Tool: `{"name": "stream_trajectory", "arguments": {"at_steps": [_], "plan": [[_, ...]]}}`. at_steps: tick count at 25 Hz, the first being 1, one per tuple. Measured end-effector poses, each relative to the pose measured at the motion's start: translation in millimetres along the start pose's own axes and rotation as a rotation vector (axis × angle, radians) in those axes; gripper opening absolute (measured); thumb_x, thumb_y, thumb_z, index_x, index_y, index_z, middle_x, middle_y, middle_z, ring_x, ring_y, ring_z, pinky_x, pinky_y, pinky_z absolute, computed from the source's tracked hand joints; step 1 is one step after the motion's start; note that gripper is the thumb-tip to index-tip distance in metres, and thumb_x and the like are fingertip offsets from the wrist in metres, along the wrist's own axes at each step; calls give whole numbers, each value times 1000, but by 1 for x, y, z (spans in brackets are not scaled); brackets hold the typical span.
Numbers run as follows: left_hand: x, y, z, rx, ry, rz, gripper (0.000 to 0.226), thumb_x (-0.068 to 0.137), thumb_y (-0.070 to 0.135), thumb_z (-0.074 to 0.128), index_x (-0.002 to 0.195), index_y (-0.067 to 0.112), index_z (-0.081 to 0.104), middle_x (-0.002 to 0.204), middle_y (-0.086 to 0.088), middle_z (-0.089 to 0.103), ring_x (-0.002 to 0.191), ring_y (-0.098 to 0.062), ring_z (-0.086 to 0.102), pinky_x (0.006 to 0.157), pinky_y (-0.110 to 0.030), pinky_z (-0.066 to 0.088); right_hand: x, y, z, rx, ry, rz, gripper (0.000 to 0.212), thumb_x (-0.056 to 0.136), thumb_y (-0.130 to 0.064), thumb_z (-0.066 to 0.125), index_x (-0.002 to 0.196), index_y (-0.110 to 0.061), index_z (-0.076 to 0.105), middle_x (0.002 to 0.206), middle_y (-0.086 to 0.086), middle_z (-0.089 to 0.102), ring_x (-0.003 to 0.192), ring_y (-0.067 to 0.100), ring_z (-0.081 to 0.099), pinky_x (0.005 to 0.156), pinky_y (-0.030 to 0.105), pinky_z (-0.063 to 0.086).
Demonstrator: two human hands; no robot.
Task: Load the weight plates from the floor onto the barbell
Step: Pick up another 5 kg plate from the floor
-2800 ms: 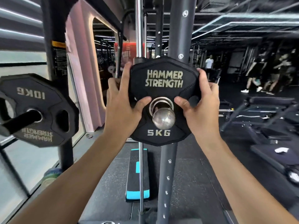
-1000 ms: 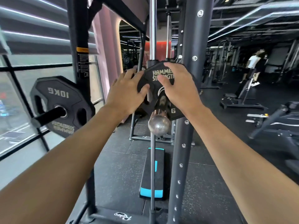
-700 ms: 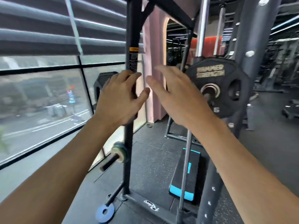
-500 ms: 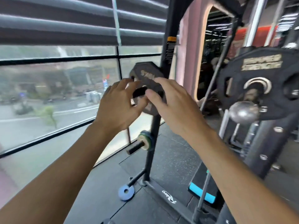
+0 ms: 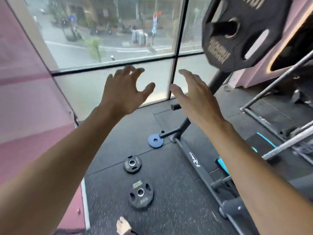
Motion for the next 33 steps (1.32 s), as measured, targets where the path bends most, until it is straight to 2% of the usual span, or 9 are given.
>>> {"name": "stream_trajectory", "arguments": {"at_steps": [5, 8, 14, 19, 24, 29, 33], "plan": [[2, -91, 87, -10, -158, -117, 77, 89, 70, 35, 147, 22, 49, 148, -7, 50, 133, -33, 48, 110, -50, 37, 33, 19, 113, 1, -114, 57, 56, 99, -53, 45, 149, -28, 38, 150, 1, 44, 133, 25, 44, 93, 45, 45], [-5, -138, 148, -2, -229, -186, 82, 87, 73, 32, 147, 20, 49, 146, -8, 50, 131, -33, 49, 108, -49, 38, 42, 40, 191, 1, -188, 91, 60, 98, -56, 48, 149, -26, 38, 148, 3, 46, 131, 26, 48, 95, 47, 48], [-57, -214, 307, -2, -361, -381, 86, 82, 72, 30, 146, 17, 47, 145, -11, 48, 128, -34, 50, 108, -52, 39, 33, 121, 371, -17, -349, 168, 70, 90, -56, 51, 149, -22, 41, 146, 1, 47, 133, 25, 45, 98, 46, 44], [-173, -276, 485, 4, -553, -604, 82, 86, 67, 47, 150, 17, 40, 146, -10, 43, 128, -35, 48, 102, -50, 43, -29, 225, 548, -103, -593, 175, 73, 92, -56, 55, 153, -23, 33, 151, 2, 41, 139, 25, 38, 97, 47, 43], [-296, -312, 630, 14, -683, -711, 80, 87, 64, 52, 149, 16, 39, 143, -10, 43, 125, -35, 49, 96, -51, 46, -121, 320, 696, -135, -750, 200, 78, 90, -60, 56, 154, -24, 30, 152, 1, 38, 139, 26, 37, 94, 50, 45], [-405, -336, 744, -40, -832, -881, 85, 86, 66, 55, 153, 18, 32, 149, -9, 36, 131, -36, 43, 96, -51, 44, -212, 394, 805, -177, -832, 242, 85, 88, -63, 58, 156, -23, 26, 153, 4, 37, 137, 30, 38, 93, 50, 46], [-457, -353, 813, -38, -900, -960, 96, 85, 66, 58, 159, 21, 16, 152, -12, 31, 128, -39, 45, 94, -49, 44, -255, 445, 870, -242, -874, 297, 94, 84, -65, 61, 157, -24, 20, 157, 6, 31, 137, 34, 37, 96, 52, 47]]}}
Point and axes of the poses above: each hand's wrist, its own x-axis towards the middle knuckle, its own z-axis out of the palm, y = z × x, the point moved 8 cm from there along x, towards the middle knuckle
